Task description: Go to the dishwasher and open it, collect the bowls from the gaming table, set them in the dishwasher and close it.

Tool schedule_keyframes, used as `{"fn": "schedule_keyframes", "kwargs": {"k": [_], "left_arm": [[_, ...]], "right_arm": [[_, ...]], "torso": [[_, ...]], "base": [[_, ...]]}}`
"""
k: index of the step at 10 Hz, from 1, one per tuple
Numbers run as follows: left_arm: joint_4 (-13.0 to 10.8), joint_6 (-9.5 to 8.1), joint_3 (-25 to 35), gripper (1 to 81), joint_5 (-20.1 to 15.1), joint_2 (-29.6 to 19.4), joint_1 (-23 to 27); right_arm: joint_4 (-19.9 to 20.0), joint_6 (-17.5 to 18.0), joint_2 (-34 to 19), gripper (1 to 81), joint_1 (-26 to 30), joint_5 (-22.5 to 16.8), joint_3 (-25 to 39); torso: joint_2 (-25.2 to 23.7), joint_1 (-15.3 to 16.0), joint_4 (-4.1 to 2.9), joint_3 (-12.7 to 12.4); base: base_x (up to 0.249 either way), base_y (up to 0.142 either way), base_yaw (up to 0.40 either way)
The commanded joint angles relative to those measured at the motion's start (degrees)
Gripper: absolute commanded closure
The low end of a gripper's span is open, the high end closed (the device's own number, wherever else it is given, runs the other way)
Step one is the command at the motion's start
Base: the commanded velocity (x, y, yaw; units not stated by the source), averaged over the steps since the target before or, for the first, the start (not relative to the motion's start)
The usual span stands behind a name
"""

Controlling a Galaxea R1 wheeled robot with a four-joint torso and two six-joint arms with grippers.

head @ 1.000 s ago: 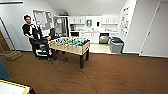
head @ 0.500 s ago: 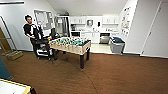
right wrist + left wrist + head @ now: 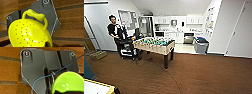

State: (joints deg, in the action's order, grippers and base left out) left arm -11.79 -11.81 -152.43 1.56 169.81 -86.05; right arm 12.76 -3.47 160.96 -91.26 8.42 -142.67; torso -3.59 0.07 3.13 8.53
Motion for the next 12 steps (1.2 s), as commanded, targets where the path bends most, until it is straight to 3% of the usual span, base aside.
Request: {"fn": "schedule_keyframes", "kwargs": {"k": [1, 6, 12], "left_arm": [[-0.3, 0.3, 0.3, 81.1, -2.8, -0.3, 2.3], [-0.7, 0.47, 0.3, 81.1, -2.6, -0.4, 2.2], [-0.7, 0.47, 0.4, 81.1, -2.5, -0.5, 2.2]], "right_arm": [[-0.5, -0.2, -1.0, 81.1, 1.9, -3.4, 0.1], [-0.5, -0.2, -1.0, 81.1, 1.9, -3.3, 0.1], [-0.5, -0.2, -1.0, 81.1, 1.7, -3.2, 0.1]], "torso": [[0.0, 0.0, 0.0, 0.0], [0.0, 0.0, 0.0, 0.0], [0.0, 0.0, 0.0, 0.0]], "base": [[0.0, 0.0, 0.0], [0.0, 0.0, 0.0], [0.0, 0.0, -0.355]]}}
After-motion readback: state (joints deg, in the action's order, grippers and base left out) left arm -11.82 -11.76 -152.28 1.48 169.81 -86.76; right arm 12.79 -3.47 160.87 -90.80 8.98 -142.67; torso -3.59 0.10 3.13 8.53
